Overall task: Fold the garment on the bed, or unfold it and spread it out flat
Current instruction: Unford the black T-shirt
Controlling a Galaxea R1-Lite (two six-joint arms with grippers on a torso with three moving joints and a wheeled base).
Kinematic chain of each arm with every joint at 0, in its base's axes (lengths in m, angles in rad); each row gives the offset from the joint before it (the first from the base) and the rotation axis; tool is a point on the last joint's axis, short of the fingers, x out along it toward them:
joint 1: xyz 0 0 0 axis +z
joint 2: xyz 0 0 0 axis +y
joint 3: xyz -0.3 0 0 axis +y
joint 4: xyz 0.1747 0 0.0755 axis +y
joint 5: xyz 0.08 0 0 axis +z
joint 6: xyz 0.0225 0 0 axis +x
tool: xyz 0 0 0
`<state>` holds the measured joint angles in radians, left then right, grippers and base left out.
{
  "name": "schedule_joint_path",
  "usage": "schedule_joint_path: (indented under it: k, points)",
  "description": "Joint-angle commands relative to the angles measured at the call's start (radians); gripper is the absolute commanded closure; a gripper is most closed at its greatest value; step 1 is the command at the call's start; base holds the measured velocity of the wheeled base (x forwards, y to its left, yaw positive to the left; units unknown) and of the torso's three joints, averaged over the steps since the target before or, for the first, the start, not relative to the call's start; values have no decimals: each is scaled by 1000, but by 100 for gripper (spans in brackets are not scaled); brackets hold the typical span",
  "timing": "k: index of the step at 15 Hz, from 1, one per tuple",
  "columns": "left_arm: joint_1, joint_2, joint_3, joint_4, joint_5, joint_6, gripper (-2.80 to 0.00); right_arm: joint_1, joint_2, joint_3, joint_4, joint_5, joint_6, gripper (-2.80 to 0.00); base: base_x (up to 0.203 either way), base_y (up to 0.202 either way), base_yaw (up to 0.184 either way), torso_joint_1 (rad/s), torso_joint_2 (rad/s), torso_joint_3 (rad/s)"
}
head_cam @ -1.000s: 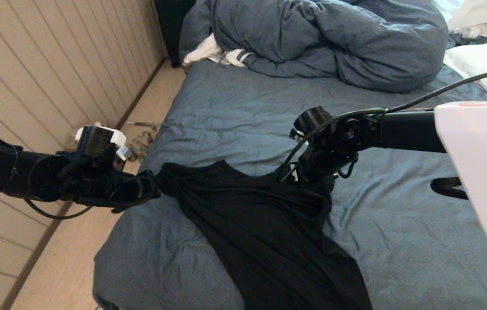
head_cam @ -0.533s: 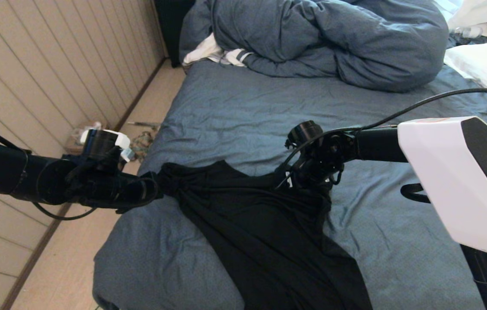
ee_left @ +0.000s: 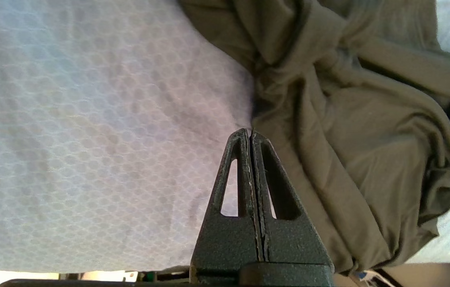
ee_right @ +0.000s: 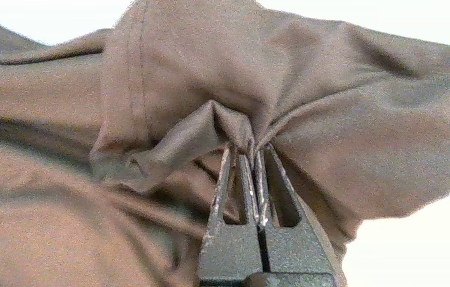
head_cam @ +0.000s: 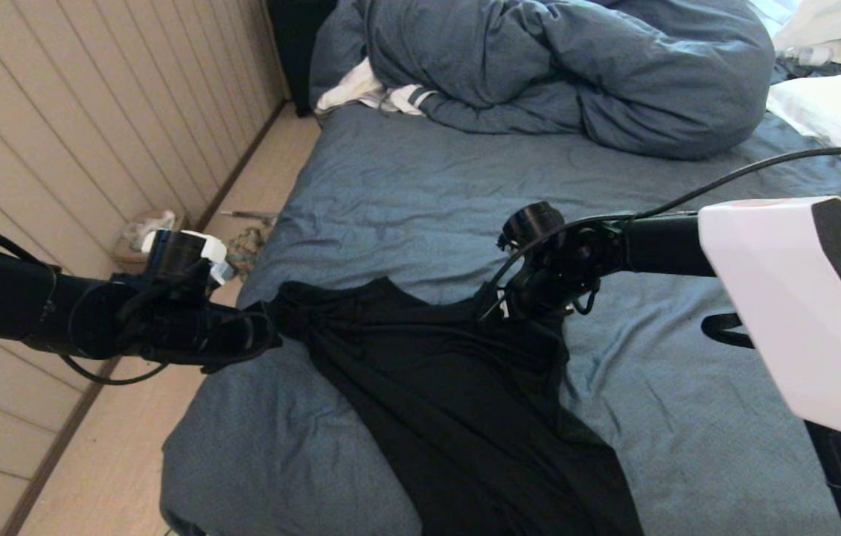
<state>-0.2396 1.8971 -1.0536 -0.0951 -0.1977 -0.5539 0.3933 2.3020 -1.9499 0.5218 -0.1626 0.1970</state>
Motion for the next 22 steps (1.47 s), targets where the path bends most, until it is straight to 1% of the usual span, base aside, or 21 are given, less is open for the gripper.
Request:
schedule_joint_path:
  k: [1,3,5,9,12,17,18,22]
  points:
    - [-6,11,0,-2,3,-3,0,-14,-55,13,3,-2,0,0,0,0,0,0,0,0]
    - [-12,16,1,-2,3,-3,0,-34,-94,40,3,-3,-3,0,0,0,0,0,0,0]
    - [-17,16,6,-2,4,-3,0,-79,-141,79,2,-3,-8,0,0,0,0,0,0,0]
    - [-29,14,9,-2,4,-4,0,-200,-228,183,-8,-2,-12,0,0,0,0,0,0,0]
    - [-37,16,15,-2,6,-4,0,-262,-247,230,-17,5,-13,0,0,0,0,0,0,0]
    - [-44,22,18,-2,7,-4,0,-271,-243,305,-87,9,-13,0,0,0,0,0,0,0]
    - [-44,22,18,-2,7,-4,0,-272,-245,316,-101,9,-15,-280,0,0,0,0,0,0]
    - [-46,22,18,-2,7,-4,0,-292,-248,319,-101,11,-18,-280,0,0,0,0,0,0]
